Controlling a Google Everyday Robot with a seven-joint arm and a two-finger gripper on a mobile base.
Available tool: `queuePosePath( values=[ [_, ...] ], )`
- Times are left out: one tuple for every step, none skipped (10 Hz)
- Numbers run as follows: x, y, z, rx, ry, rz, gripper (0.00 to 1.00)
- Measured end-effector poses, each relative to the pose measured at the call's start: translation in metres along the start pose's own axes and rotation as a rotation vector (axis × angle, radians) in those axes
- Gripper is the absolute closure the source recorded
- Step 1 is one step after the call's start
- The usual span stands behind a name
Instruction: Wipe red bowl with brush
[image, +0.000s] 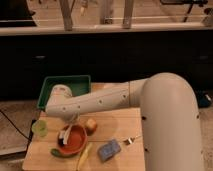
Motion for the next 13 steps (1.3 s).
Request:
queuePosePath(
  values=[
    [-0.004, 0.007, 0.001, -0.007, -0.006, 0.000, 1.00],
    [-0.002, 0.019, 0.003, -0.013, -0.010, 0.010, 1.00],
    [0.002, 0.031, 0.004, -0.021, -0.009, 0.024, 1.00],
    [0.005, 0.037, 0.005, -0.023, -0.008, 0.034, 1.00],
    [0.027, 0.066, 0.004, -0.035, 0.007, 0.099, 1.00],
    [0.037, 0.069, 0.003, -0.036, 0.016, 0.123, 1.00],
    [0.046, 0.067, 0.002, -0.037, 0.028, 0.137, 1.00],
    [0.053, 0.061, 0.000, -0.038, 0.037, 0.140, 1.00],
    [0.058, 0.050, -0.001, -0.033, 0.040, 0.136, 1.00],
    [0.058, 0.038, -0.002, -0.029, 0.039, 0.127, 1.00],
    [0.054, 0.022, -0.004, -0.020, 0.032, 0.105, 1.00],
    [0.048, 0.011, -0.004, -0.015, 0.026, 0.083, 1.00],
    [0.040, -0.001, -0.005, -0.006, 0.013, 0.049, 1.00]
  ],
)
